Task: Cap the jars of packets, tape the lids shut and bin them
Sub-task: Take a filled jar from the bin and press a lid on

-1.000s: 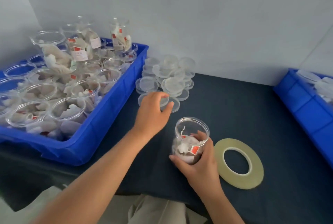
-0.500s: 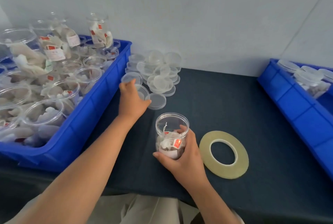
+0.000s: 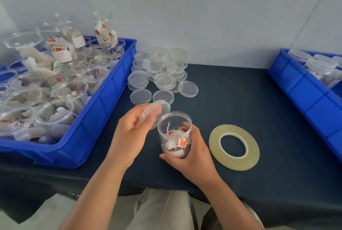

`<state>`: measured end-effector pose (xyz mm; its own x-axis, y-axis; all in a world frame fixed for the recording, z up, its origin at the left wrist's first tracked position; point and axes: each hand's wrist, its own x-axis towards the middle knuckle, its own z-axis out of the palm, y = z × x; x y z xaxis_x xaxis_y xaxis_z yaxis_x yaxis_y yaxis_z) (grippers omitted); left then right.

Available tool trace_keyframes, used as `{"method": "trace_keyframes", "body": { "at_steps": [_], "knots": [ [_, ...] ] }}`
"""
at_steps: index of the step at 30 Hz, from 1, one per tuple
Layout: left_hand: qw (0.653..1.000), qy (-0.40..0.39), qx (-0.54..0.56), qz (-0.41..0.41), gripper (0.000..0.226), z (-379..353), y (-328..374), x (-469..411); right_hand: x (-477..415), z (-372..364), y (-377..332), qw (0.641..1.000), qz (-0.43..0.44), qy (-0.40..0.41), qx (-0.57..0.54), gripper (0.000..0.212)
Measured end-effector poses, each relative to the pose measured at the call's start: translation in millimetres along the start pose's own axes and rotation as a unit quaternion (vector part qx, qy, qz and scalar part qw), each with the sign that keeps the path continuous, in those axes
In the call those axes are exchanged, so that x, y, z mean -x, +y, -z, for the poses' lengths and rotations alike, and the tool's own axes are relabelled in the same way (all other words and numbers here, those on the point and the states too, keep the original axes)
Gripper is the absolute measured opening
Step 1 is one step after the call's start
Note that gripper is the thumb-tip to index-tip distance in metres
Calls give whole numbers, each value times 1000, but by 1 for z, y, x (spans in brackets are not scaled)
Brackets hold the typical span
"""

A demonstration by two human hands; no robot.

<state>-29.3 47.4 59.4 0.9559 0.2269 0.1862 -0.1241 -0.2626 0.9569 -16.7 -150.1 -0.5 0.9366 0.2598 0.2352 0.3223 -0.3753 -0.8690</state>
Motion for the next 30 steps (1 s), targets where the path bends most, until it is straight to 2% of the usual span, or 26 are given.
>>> {"method": "trace_keyframes", "body": {
  "at_steps": [3,6,9,12,16,20,25,30],
  "knots": [
    [998,-52,-43,-12,35,3,15,5,1,0,0,1000,3,-1,8,94],
    [985,-143,-91,-45,54,3,26,7,2,-1,1,1000,-3,-1,-4,93],
    [964,-163,-195,-78,72,-4,37,3,1,-2,1,1000,-5,-1,-10,95],
    [940,-167,-280,-98,68,-12,48,-3,1,-2,1,1000,-2,1,-11,92],
    [897,-211,-380,-78,70,-27,61,-5,2,-3,-2,1000,16,3,1,83],
    [861,-191,-468,-55,72,-42,66,-3,1,-2,-4,999,29,8,-11,79],
    [836,-161,-523,-23,58,-55,63,-2,0,-1,2,999,34,12,-6,73],
    [854,-163,-491,-55,57,-58,55,1,-3,-6,9,998,43,9,47,69]
  ]
}}
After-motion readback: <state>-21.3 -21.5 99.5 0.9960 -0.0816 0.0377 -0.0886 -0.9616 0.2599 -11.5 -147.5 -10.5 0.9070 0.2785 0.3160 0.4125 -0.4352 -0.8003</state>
